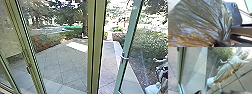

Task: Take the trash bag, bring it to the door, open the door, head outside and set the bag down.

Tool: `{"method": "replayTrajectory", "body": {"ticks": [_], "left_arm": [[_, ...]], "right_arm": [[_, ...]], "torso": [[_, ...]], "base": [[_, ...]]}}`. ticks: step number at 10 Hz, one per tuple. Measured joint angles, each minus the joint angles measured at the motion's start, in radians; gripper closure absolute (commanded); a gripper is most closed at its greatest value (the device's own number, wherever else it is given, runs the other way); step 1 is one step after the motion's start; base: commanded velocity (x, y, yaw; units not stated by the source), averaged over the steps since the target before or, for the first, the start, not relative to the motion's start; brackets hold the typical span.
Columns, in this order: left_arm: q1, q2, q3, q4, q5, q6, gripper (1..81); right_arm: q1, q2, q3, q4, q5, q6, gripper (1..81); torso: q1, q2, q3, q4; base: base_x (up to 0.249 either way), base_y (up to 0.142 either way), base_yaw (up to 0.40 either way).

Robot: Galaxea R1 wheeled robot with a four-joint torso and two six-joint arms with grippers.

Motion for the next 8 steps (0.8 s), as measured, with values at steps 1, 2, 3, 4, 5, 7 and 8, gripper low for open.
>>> {"method": "replayTrajectory", "body": {"ticks": [1, 2, 3, 4, 5, 7, 8], "left_arm": [[0.000, 0.000, 0.000, 0.000, 0.001, 0.000, 81.1], [-0.001, 0.000, 0.000, 0.000, 0.000, 0.000, 81.1], [-0.001, 0.000, 0.000, 0.000, -0.001, 0.000, 81.1], [0.000, 0.000, 0.000, 0.000, 0.000, 0.000, 81.1], [0.000, 0.000, 0.000, 0.000, 0.001, 0.000, 81.1], [0.000, 0.004, -0.003, 0.000, 0.000, 0.000, 81.1], [0.000, 0.005, -0.003, 0.000, 0.000, 0.000, 81.1]], "right_arm": [[-0.021, 0.006, -0.006, 0.000, 0.010, -0.001, 1.0], [-0.028, 0.005, -0.021, -0.001, 0.017, -0.004, 1.0], [-0.029, -0.001, -0.033, -0.001, 0.017, -0.004, 1.0], [-0.037, -0.005, -0.046, -0.002, 0.018, -0.012, 1.0], [-0.042, 0.002, -0.049, -0.002, 0.024, -0.020, 1.0], [-0.060, 0.018, -0.059, -0.001, 0.032, -0.026, 1.0], [-0.074, 0.032, -0.073, 0.018, 0.019, -0.026, 1.0]], "torso": [[0.000, 0.000, 0.000, -0.017], [0.000, 0.000, 0.000, -0.031], [0.000, 0.000, 0.000, -0.035], [0.000, 0.000, 0.000, -0.035], [0.000, 0.000, 0.000, -0.035], [0.000, 0.000, 0.000, -0.035], [0.000, 0.000, 0.000, -0.036]], "base": [[0.000, 0.000, 0.000], [0.000, 0.000, 0.000], [0.000, 0.000, 0.000], [0.000, 0.000, 0.000], [0.000, 0.000, 0.000], [0.000, 0.000, 0.000], [0.000, 0.000, 0.000]]}}
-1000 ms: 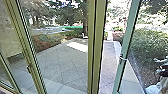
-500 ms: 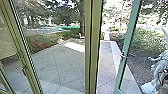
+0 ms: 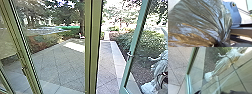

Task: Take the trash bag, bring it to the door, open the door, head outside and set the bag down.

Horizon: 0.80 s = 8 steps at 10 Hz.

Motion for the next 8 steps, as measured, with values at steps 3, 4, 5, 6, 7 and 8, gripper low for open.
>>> {"method": "replayTrajectory", "body": {"ticks": [3, 4, 5, 6, 7, 8], "left_arm": [[0.000, -0.001, 0.000, 0.000, 0.000, 0.000, 81.1], [0.000, 0.000, 0.000, 0.000, 0.000, 0.001, 81.1], [0.000, 0.000, 0.000, 0.000, 0.001, 0.001, 81.1], [0.000, 0.000, 0.000, 0.000, 0.000, 0.001, 81.1], [0.000, 0.000, 0.000, 0.000, 0.001, 0.001, 81.1], [0.000, 0.000, 0.000, 0.000, 0.001, 0.001, 81.1]], "right_arm": [[-0.010, 0.053, -0.034, 0.294, -0.060, -0.019, 1.0], [-0.031, 0.067, -0.044, 0.387, -0.058, -0.027, 1.0], [-0.075, 0.082, -0.055, 0.468, -0.059, -0.037, 1.0], [-0.132, 0.097, -0.064, 0.526, -0.060, -0.045, 1.0], [-0.208, 0.121, -0.072, 0.576, -0.057, -0.049, 1.0], [-0.281, 0.150, -0.079, 0.613, -0.047, -0.052, 1.0]], "torso": [[0.000, 0.000, 0.000, 0.000], [0.000, 0.000, 0.000, 0.000], [0.000, 0.000, 0.000, 0.000], [0.000, 0.000, 0.000, 0.000], [0.000, 0.000, 0.000, 0.000], [0.000, 0.000, 0.000, 0.000]], "base": [[0.000, 0.000, 0.000], [0.000, 0.000, 0.000], [0.000, 0.000, 0.000], [0.000, 0.000, 0.000], [0.000, 0.000, 0.000], [0.000, 0.000, 0.000]]}}
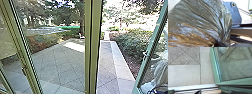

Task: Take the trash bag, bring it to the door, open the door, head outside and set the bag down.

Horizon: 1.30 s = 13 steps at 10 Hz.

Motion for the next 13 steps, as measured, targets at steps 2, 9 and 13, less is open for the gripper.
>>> {"method": "replayTrajectory", "body": {"ticks": [2, 9, 13], "left_arm": [[0.000, 0.000, 0.000, 0.000, 0.000, 0.000, 81.1], [0.000, 0.000, 0.000, 0.001, -0.001, 0.002, 81.1], [0.000, -0.002, 0.000, 0.001, 0.000, 0.003, 81.1]], "right_arm": [[-0.114, 0.051, -0.002, 0.061, 0.037, -0.004, 1.0], [-0.448, 0.248, -0.068, 0.141, 0.230, -0.011, 1.0], [-0.564, 0.364, -0.114, 0.141, 0.334, -0.012, 1.0]], "torso": [[0.000, 0.000, 0.000, 0.000], [0.000, 0.000, 0.000, 0.000], [0.000, 0.000, 0.000, 0.000]], "base": [[0.000, 0.000, 0.000], [0.000, 0.000, 0.000], [0.000, 0.000, 0.000]]}}
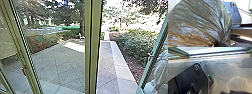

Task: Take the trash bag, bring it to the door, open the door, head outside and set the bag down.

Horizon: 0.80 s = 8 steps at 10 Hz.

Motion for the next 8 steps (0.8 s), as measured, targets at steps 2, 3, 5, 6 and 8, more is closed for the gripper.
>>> {"method": "replayTrajectory", "body": {"ticks": [2, 3, 5, 6, 8], "left_arm": [[0.000, -0.002, 0.000, 0.000, -0.001, 0.000, 81.1], [0.000, -0.005, 0.000, 0.001, -0.001, 0.000, 81.1], [0.000, -0.005, 0.000, 0.001, 0.000, 0.000, 81.1], [-0.001, -0.005, 0.000, 0.001, -0.001, 0.000, 81.1], [-0.002, -0.013, 0.000, 0.001, -0.003, 0.000, 81.1]], "right_arm": [[-0.052, 0.071, -0.046, -0.010, 0.060, -0.007, 1.0], [-0.081, 0.102, -0.067, -0.019, 0.083, -0.011, 1.0], [-0.135, 0.175, -0.095, -0.030, 0.112, -0.034, 1.0], [-0.159, 0.216, -0.116, -0.031, 0.133, -0.054, 1.0], [-0.194, 0.287, -0.202, -0.031, 0.178, -0.088, 1.0]], "torso": [[0.000, 0.000, 0.000, 0.000], [0.000, 0.000, 0.000, 0.000], [0.000, 0.000, 0.000, 0.000], [0.000, 0.000, 0.000, 0.000], [0.000, 0.000, 0.000, 0.000]], "base": [[0.000, 0.000, 0.000], [0.000, 0.000, 0.000], [0.000, 0.000, 0.000], [0.000, 0.000, 0.000], [0.000, 0.000, 0.000]]}}
